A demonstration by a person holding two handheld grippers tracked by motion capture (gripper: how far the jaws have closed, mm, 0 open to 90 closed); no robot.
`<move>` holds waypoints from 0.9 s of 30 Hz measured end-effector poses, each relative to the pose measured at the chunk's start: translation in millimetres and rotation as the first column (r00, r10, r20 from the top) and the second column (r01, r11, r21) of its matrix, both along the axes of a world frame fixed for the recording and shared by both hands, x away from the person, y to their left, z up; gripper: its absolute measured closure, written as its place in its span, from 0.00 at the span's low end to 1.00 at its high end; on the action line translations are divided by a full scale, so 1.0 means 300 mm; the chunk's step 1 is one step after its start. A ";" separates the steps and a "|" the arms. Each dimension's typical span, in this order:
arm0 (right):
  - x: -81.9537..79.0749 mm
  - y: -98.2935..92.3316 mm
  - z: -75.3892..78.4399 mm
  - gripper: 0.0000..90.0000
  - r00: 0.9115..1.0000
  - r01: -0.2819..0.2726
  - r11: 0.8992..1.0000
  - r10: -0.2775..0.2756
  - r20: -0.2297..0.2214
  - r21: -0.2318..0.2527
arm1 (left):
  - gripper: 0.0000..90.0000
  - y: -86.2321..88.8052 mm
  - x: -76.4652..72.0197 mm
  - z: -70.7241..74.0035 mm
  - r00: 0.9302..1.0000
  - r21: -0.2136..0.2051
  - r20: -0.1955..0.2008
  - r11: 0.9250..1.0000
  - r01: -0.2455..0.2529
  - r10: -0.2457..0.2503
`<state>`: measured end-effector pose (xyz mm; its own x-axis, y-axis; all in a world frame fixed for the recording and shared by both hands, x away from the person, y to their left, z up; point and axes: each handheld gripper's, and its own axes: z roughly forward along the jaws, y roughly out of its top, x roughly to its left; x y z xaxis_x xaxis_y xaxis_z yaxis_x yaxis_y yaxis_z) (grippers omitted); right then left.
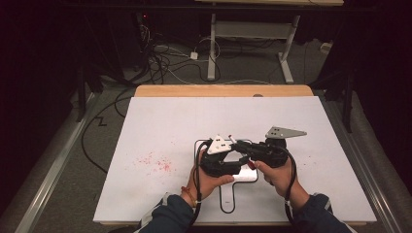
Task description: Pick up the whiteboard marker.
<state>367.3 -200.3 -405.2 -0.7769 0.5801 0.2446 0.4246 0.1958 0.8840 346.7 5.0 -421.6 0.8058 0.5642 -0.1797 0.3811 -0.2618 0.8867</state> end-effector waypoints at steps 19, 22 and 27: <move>-0.065 -0.036 -0.014 0.89 0.996 0.022 0.999 -0.019 0.091 -0.026 | 0.87 -0.032 0.024 -0.054 0.991 0.116 0.103 0.991 0.071 -0.083; -0.068 -0.041 -0.023 0.81 0.996 0.012 1.000 -0.010 0.084 -0.027 | 0.87 -0.034 0.028 -0.081 0.987 0.140 0.113 0.985 0.097 -0.113; -0.088 -0.071 -0.015 0.61 0.995 0.041 0.998 -0.037 0.090 -0.037 | 0.87 0.010 0.037 -0.114 0.986 0.143 0.105 0.983 0.114 -0.130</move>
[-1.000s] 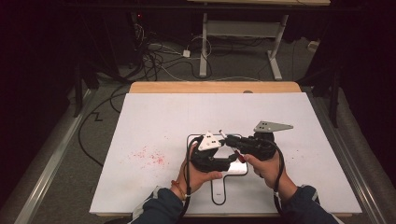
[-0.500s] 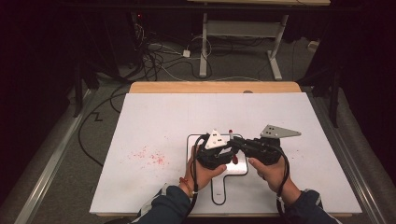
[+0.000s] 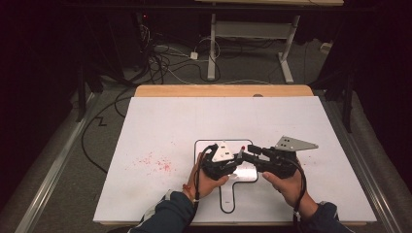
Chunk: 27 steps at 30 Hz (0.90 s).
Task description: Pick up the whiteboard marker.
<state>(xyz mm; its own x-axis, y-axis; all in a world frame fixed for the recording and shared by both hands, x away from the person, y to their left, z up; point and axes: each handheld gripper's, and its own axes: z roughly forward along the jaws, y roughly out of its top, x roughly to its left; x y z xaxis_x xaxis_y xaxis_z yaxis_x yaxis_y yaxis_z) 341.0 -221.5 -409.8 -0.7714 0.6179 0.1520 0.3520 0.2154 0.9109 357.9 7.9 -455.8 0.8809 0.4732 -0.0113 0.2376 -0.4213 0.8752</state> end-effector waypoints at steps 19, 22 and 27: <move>-0.130 -0.178 -0.060 0.49 0.995 0.043 0.971 -0.020 0.099 -0.236 | 0.87 0.148 -0.004 -0.031 0.998 0.054 0.008 0.997 0.055 -0.056; -0.131 -0.194 -0.062 0.48 0.992 0.066 0.964 -0.034 0.125 -0.259 | 0.87 0.215 0.001 -0.036 0.999 0.052 0.012 0.998 0.034 -0.035; -0.135 -0.218 -0.066 0.46 0.990 0.081 0.963 -0.048 0.130 -0.257 | 0.87 0.278 -0.004 -0.045 1.000 0.030 0.008 0.999 0.018 -0.019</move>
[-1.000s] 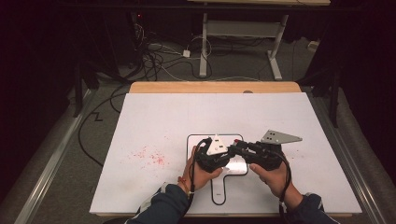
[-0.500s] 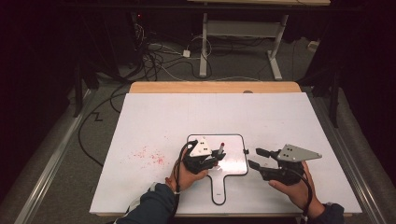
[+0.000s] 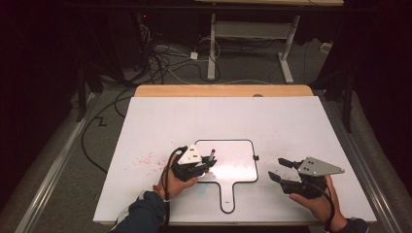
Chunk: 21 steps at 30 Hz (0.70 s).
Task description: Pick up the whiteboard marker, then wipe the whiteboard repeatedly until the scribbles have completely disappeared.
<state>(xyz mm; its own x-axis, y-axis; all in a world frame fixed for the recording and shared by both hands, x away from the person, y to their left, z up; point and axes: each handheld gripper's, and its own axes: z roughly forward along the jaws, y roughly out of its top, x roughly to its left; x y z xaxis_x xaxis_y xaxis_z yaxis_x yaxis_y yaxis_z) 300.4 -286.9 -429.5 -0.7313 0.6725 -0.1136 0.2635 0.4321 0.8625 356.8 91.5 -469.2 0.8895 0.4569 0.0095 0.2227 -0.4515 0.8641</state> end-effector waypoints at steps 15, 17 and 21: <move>-0.013 -0.036 -0.014 0.44 1.000 0.028 0.999 -0.028 -0.002 -0.041 | 0.87 0.047 -0.018 -0.015 1.000 -0.023 0.014 1.000 -0.011 0.011; -0.014 -0.034 -0.020 0.44 1.000 0.019 0.999 -0.019 -0.008 -0.045 | 0.87 -0.011 -0.003 -0.014 1.000 -0.032 0.010 0.999 0.024 -0.024; -0.011 -0.026 -0.024 0.44 1.000 0.017 0.999 -0.017 -0.018 -0.035 | 0.87 -0.103 -0.001 -0.010 0.996 -0.028 0.019 0.996 0.085 -0.084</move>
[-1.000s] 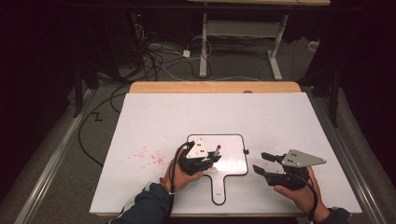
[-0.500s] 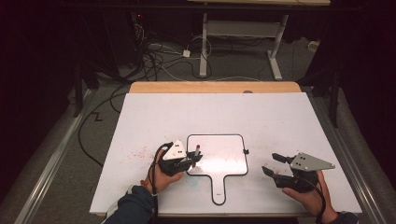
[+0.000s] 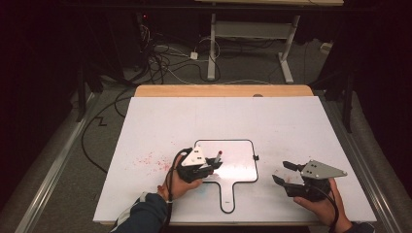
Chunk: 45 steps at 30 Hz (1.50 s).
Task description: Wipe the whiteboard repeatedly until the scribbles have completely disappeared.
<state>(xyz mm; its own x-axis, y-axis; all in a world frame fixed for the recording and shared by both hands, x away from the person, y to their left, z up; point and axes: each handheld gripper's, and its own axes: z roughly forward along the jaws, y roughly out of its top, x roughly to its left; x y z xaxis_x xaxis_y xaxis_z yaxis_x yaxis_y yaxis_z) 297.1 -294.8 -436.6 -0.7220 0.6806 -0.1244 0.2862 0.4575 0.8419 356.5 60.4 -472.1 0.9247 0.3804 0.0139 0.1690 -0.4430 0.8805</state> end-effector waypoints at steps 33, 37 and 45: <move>-0.010 0.005 -0.019 0.43 1.000 -0.013 1.000 0.013 -0.019 -0.020 | 0.87 0.080 -0.032 0.004 0.999 0.017 -0.037 1.000 -0.015 0.016; -0.010 0.012 -0.021 0.43 1.000 -0.017 1.000 0.017 -0.019 -0.023 | 0.87 0.120 -0.044 0.000 0.999 0.017 -0.034 0.999 -0.028 0.029; -0.009 0.015 -0.023 0.43 1.000 -0.023 0.999 0.023 -0.018 -0.039 | 0.87 0.139 -0.039 -0.005 0.999 0.020 -0.021 0.999 -0.049 0.050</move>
